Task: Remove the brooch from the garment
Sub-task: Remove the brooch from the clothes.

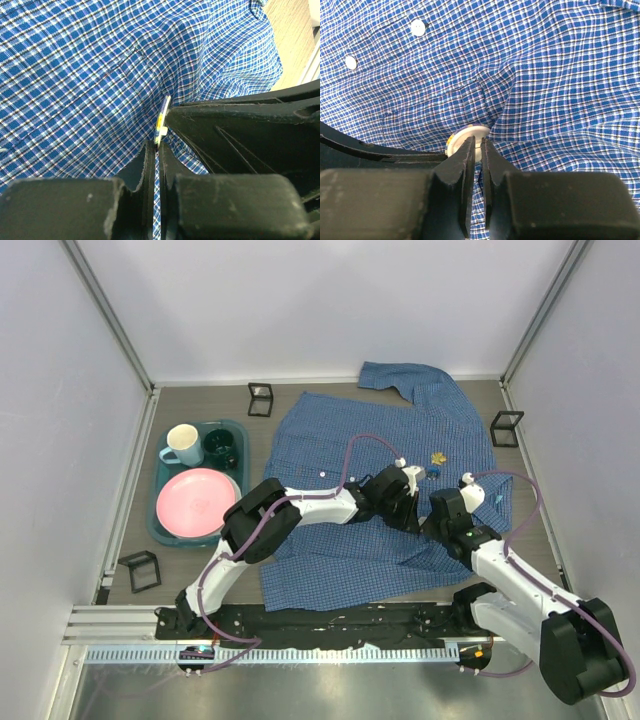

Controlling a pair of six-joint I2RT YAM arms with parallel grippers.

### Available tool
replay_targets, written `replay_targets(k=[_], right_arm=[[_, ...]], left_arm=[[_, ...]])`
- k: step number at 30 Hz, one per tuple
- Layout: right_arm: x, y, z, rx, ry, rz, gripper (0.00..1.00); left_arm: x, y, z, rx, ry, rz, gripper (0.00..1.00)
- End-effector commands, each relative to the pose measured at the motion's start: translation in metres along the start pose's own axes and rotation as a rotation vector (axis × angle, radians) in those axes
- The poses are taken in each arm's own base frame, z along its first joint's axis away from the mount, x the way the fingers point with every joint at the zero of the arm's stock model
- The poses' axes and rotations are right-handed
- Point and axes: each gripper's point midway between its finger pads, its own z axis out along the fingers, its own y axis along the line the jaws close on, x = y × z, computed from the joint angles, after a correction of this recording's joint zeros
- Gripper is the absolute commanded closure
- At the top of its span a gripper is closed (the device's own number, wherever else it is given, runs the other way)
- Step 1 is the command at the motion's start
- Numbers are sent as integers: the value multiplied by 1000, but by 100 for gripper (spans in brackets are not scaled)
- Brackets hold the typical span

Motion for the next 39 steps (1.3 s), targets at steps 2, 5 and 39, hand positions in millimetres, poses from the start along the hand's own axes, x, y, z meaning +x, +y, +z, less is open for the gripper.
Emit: replay_targets(k=[2,5,39], right_arm=[[-8,16,-1,-55,-14,12,83],[2,15,-1,-65,23,29,84],[56,0,2,-64,176,23,88]], left_arm=[[7,2,6,4,5,22,100],[6,2,5,5,4,21,100],[-15,-42,-5,133,18,20,100]])
